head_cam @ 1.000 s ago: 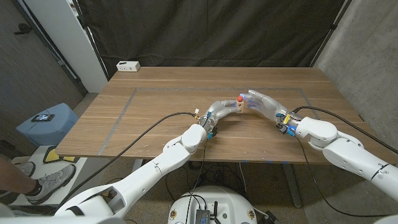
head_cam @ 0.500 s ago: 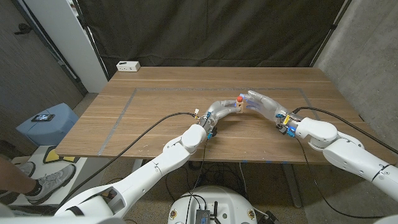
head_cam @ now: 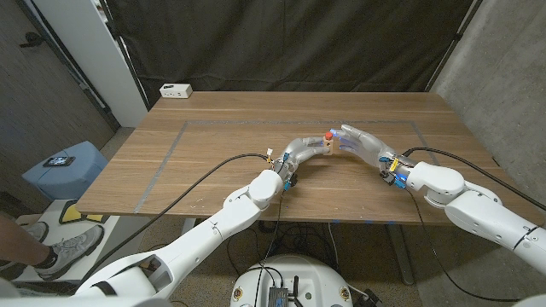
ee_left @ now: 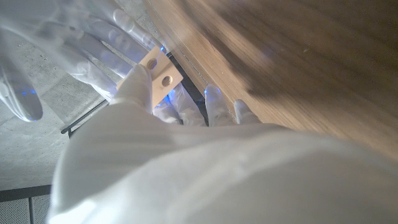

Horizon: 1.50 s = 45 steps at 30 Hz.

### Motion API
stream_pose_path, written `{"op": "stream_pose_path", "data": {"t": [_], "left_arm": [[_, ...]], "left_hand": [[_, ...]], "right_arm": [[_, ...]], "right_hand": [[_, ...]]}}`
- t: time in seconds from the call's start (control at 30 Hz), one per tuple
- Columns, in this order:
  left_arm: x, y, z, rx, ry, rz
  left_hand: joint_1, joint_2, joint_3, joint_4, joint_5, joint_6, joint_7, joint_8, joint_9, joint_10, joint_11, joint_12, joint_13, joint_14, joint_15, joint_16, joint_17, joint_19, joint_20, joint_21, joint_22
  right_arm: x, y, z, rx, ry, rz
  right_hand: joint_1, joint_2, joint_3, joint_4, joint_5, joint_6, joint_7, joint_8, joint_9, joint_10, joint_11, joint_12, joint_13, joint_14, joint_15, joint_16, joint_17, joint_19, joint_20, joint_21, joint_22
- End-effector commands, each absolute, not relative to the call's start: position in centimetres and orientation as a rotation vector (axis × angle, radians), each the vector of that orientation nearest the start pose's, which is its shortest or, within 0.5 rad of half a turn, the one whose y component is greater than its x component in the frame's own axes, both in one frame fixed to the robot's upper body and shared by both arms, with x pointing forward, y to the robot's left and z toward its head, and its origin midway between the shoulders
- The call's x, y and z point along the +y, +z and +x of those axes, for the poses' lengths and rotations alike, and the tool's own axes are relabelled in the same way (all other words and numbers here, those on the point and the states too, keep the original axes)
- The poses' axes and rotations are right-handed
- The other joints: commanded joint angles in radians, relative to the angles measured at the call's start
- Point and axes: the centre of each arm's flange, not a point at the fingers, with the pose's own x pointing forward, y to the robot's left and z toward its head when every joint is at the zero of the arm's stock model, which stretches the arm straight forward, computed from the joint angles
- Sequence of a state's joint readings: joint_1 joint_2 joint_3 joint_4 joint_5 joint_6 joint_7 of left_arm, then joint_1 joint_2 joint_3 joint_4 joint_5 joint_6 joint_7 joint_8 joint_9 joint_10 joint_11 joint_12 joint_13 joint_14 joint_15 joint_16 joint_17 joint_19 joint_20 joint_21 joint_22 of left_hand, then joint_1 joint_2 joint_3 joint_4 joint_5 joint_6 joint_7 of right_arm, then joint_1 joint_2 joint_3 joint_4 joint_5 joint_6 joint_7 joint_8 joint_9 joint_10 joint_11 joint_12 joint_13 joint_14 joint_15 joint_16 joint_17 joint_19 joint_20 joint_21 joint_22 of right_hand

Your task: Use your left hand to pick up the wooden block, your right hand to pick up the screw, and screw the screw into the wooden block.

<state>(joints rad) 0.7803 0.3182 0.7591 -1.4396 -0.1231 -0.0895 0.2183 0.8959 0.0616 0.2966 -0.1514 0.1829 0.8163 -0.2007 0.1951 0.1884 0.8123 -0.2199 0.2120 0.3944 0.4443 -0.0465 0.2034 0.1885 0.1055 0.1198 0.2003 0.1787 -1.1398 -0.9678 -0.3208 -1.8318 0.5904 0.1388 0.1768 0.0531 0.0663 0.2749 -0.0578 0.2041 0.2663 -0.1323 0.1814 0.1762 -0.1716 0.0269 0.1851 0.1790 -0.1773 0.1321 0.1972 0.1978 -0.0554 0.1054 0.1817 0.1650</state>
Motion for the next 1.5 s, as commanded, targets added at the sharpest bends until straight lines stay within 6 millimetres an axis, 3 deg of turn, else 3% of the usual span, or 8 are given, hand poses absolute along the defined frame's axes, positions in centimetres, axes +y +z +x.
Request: {"op": "stream_pose_path", "data": {"t": [0.03,0.97,1.5], "left_arm": [[3.5,-6.8,61.8,-0.594,-0.391,0.403],[3.5,-6.8,62.0,-0.594,-0.401,0.402],[3.5,-6.9,61.9,-0.597,-0.400,0.403]], "left_hand": [[-0.010,0.003,0.007,0.001,0.008,0.009,-0.001,0.006,0.003,-0.004,0.001,0.002,-0.001,-0.008,-0.073,0.005,0.002,-0.002,0.002,0.004,0.005],[-0.010,0.002,0.007,0.001,0.008,0.010,-0.001,0.007,0.003,-0.004,0.001,0.002,-0.001,-0.008,-0.072,0.005,0.001,-0.004,0.004,0.004,0.005],[-0.010,0.004,0.007,0.001,0.008,0.010,-0.001,0.006,0.003,-0.005,0.001,0.001,-0.001,-0.009,-0.072,0.005,0.002,-0.004,0.005,0.003,0.005]], "right_arm": [[-28.0,-4.7,53.5,-0.474,0.523,-0.433],[-27.0,-5.0,51.3,-0.475,0.530,-0.439],[-26.4,-4.7,51.0,-0.489,0.558,-0.440]], "right_hand": [[0.003,0.004,0.005,0.000,0.006,0.012,0.001,0.006,0.001,-0.109,-0.001,0.006,0.003,-0.134,0.005,0.003,0.003,0.004,0.003,0.007,0.004],[0.005,0.005,0.006,-0.001,0.006,0.056,-0.002,0.017,0.000,-0.094,-0.008,0.010,0.003,-0.131,0.003,0.004,0.002,0.005,0.003,0.007,0.004],[0.007,0.006,0.008,-0.002,0.006,0.069,-0.006,0.017,0.000,-0.085,-0.009,0.012,0.003,-0.129,0.002,0.005,0.002,0.005,0.004,0.007,0.004]]}}
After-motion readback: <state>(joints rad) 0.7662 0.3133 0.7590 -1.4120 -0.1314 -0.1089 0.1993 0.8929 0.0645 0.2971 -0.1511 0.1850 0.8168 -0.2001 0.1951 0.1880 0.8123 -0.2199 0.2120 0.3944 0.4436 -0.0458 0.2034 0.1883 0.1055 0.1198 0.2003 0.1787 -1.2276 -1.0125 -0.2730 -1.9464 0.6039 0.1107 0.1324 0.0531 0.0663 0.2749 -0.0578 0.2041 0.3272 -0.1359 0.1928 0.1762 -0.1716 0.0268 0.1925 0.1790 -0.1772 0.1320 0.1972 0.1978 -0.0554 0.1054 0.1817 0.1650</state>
